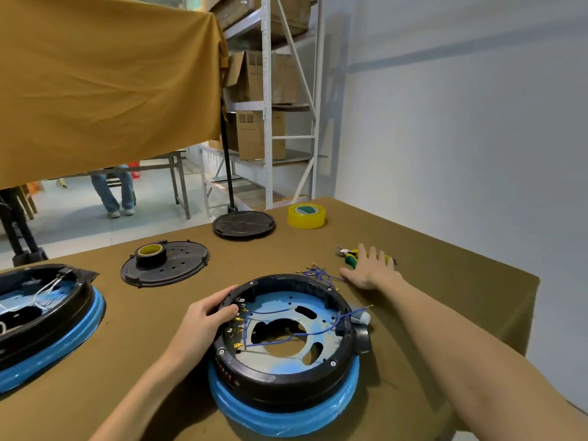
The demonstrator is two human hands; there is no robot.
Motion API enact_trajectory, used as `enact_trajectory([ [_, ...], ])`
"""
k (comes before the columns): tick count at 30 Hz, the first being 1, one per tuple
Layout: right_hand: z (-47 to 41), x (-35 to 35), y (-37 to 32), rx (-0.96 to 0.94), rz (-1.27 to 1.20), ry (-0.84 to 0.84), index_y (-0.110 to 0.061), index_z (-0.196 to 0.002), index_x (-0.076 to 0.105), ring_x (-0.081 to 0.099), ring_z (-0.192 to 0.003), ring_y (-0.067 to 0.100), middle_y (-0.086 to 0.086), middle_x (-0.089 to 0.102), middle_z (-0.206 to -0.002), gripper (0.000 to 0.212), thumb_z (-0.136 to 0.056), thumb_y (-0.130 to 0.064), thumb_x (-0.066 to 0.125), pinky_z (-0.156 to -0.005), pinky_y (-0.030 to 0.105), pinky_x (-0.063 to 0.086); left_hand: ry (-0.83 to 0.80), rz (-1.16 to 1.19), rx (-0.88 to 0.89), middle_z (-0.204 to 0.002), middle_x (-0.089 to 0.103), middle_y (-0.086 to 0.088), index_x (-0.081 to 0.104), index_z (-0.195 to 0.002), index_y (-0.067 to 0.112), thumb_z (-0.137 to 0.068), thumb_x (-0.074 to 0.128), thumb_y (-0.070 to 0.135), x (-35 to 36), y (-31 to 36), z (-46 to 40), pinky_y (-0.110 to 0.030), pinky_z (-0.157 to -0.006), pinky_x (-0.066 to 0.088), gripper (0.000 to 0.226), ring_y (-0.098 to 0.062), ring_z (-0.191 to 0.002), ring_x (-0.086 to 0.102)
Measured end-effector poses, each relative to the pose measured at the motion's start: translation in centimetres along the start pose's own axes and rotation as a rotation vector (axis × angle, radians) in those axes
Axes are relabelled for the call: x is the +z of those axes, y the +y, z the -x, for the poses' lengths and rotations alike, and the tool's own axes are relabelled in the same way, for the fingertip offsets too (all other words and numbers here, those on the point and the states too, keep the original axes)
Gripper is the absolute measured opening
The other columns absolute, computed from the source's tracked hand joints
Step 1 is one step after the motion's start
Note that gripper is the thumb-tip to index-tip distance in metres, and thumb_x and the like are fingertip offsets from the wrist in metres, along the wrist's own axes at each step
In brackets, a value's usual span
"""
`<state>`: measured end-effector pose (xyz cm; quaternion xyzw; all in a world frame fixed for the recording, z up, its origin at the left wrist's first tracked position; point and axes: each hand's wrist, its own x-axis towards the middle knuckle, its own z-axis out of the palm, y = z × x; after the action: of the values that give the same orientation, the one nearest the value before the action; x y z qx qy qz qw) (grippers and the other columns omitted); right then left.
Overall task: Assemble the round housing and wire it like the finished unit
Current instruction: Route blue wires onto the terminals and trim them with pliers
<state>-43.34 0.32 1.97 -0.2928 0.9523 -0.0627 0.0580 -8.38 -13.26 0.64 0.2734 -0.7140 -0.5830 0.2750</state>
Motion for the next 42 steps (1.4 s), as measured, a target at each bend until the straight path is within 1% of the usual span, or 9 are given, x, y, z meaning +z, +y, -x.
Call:
enact_trajectory([
  [7, -1.4, 0.4, 0.3, 0.012, 0.204, 0.138, -0.006, -0.147, 0.042, 0.036, -0.138, 0.041, 0.024, 0.038, -0.152, 0.081, -0.097, -0.069, 0.036, -0.114, 0.049, 0.031, -0.020, -0.013, 0.034, -0.113, 0.077, 0.005, 0.067, -0.128, 0.029, -0.097, 0.062, 0.007, 0.0, 0.0, -0.1, -0.039, -0.092, 0.056, 0.038, -0.018, -0.102, 0.074],
  [17, -0.2, 0.5, 0.7, 0.013, 0.220, 0.171, -0.003, -0.137, 0.047, 0.053, -0.122, 0.039, 0.021, 0.049, -0.138, 0.064, -0.103, -0.057, 0.037, -0.100, 0.046, 0.045, -0.053, -0.040, 0.054, -0.113, 0.077, 0.010, 0.067, -0.124, 0.035, -0.099, 0.060, 0.008, -0.2, 0.4, 0.2, -0.034, -0.090, 0.056, 0.038, -0.014, -0.103, 0.074],
  [22, 1.2, -1.0, -0.7, -0.047, -0.046, 0.130, -0.004, -0.115, 0.057, 0.060, -0.089, 0.032, 0.023, 0.050, -0.122, 0.049, -0.108, -0.042, 0.027, -0.082, 0.042, 0.051, -0.068, -0.071, 0.047, -0.109, 0.077, 0.015, 0.064, -0.125, 0.037, -0.099, 0.060, 0.010, -0.3, 0.7, 0.2, -0.024, -0.081, 0.057, 0.037, -0.010, -0.099, 0.074],
  [25, 2.3, -2.1, -1.8, -0.131, -0.258, 0.162, -0.013, -0.073, 0.050, 0.052, -0.069, 0.027, 0.016, 0.059, -0.090, 0.049, -0.107, -0.043, 0.032, -0.062, 0.034, 0.042, -0.075, -0.090, 0.042, -0.109, 0.077, 0.014, 0.063, -0.125, 0.037, -0.099, 0.060, 0.010, -0.4, 0.9, 0.2, -0.024, -0.080, 0.057, 0.038, -0.010, -0.099, 0.074],
  [27, 3.1, -2.9, -2.8, -0.162, -0.436, 0.147, -0.014, -0.066, 0.045, 0.048, -0.061, 0.025, 0.007, 0.055, -0.069, 0.049, -0.104, -0.044, 0.042, -0.057, 0.032, 0.037, -0.080, -0.109, 0.042, -0.111, 0.076, 0.013, 0.063, -0.126, 0.037, -0.099, 0.060, 0.010, -0.5, 1.0, 0.2, -0.023, -0.081, 0.056, 0.038, -0.008, -0.100, 0.073],
  [33, 6.8, -4.3, -6.3, -0.343, -0.756, -0.035, -0.014, -0.077, 0.063, 0.046, -0.055, 0.017, -0.002, 0.054, -0.060, 0.045, -0.090, -0.057, 0.066, -0.052, 0.026, 0.039, -0.153, -0.130, 0.025, -0.107, 0.075, 0.023, 0.064, -0.120, 0.043, -0.099, 0.059, 0.008, -1.0, 1.3, 0.5, -0.013, -0.074, 0.055, 0.041, -0.004, -0.100, 0.072],
  [36, 9.0, -5.9, -7.5, -0.477, -0.872, -0.329, -0.007, -0.094, 0.074, 0.052, -0.061, 0.013, -0.001, 0.062, -0.073, 0.044, -0.090, -0.052, 0.071, -0.053, 0.025, 0.041, -0.196, -0.116, -0.013, -0.111, 0.077, 0.013, 0.065, -0.125, 0.037, -0.099, 0.058, 0.006, -1.6, 1.5, 0.7, -0.019, -0.077, 0.057, 0.041, -0.012, -0.102, 0.074],
  [39, 11.1, -7.7, -7.8, -0.626, -0.690, -0.668, -0.010, -0.108, 0.073, 0.058, -0.074, 0.013, 0.002, 0.067, -0.091, 0.037, -0.096, -0.044, 0.068, -0.064, 0.027, 0.046, -0.213, -0.115, -0.021, -0.114, 0.077, 0.012, 0.068, -0.123, 0.038, -0.098, 0.060, 0.007, -2.0, 1.4, 0.7, -0.021, -0.083, 0.056, 0.041, -0.010, -0.104, 0.073],
  [42, 13.1, -8.1, -8.4, -0.668, -0.473, -0.694, -0.010, -0.114, 0.073, 0.057, -0.077, 0.014, 0.002, 0.071, -0.095, 0.035, -0.096, -0.040, 0.069, -0.063, 0.026, 0.046, -0.206, -0.118, -0.020, -0.116, 0.076, 0.012, 0.072, -0.119, 0.040, -0.095, 0.064, 0.009, -2.4, 1.2, 0.7, -0.021, -0.084, 0.054, 0.040, -0.008, -0.105, 0.072],
])
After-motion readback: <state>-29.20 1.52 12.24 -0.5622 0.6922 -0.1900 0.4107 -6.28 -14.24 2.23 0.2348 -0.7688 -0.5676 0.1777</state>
